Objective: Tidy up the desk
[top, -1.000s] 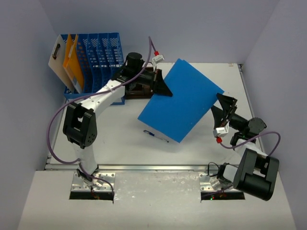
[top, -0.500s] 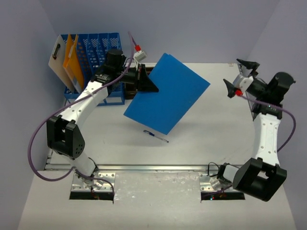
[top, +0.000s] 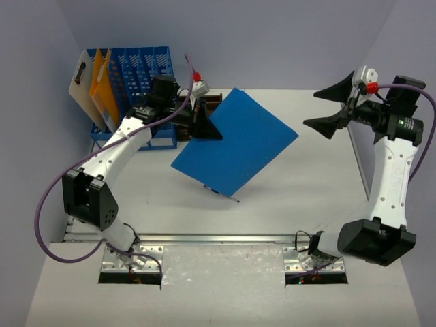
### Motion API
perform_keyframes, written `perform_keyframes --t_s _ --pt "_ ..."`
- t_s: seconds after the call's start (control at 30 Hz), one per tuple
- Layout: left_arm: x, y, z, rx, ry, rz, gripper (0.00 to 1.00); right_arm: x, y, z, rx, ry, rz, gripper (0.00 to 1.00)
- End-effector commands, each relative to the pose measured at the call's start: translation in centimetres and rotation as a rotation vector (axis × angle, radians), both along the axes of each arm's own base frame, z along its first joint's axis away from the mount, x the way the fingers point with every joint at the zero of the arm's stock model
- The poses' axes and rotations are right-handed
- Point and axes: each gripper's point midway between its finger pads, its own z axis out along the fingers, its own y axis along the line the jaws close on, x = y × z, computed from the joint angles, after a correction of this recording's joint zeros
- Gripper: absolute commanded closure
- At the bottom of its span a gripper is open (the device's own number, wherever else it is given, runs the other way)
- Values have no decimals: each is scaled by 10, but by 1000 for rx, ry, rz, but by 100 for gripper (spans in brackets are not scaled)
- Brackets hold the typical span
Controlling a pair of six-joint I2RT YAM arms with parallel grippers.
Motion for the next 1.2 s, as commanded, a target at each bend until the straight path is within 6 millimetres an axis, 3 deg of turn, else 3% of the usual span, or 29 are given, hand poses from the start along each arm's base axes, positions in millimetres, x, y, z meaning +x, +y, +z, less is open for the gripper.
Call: perform_keyframes --t_s 0.0,0.1,0.2,0.37,0.57,0.63,0.77,0.8,0.83,0.9,0.97,1.03,1.07,1.1,1.17 --pt "-13 -6 23 -29 -214 -93 100 -22 30 8 76 122 97 7" --pt "-29 -18 17 4 -232 -150 100 -29 63 -14 37 219 155 9" --pt "-34 -25 14 18 -261 -178 100 -27 77 -24 25 285 194 11" --pt "-41 -36 11 31 -302 -219 100 -20 86 -39 8 344 211 12" --pt "-27 -43 17 30 -328 -199 100 -29 96 -57 -62 343 238 20" --pt "-22 -46 18 30 -335 -195 100 -31 99 -66 -89 341 243 34" --pt "-13 -54 28 20 -374 -178 100 -29 98 -71 -110 368 232 50" --pt "-12 -55 30 22 -386 -171 100 -34 106 -71 -116 379 259 69" --pt "-10 -56 29 25 -385 -169 100 -32 107 -70 -116 378 258 82" --pt "-6 -58 34 33 -398 -150 100 -29 108 -65 -102 408 247 99" --pt "-4 -59 36 49 -409 -130 97 -30 108 -58 -85 429 234 99" --pt "0 -57 39 69 -433 -93 46 -32 108 -57 -64 454 216 99" --pt "1 -55 42 76 -426 -68 29 -35 108 -56 -61 451 207 99" --pt "8 -54 46 80 -457 -24 1 -38 107 -43 -61 376 192 99" --pt "3 -46 56 77 -480 35 0 -45 106 -50 -44 414 152 99"
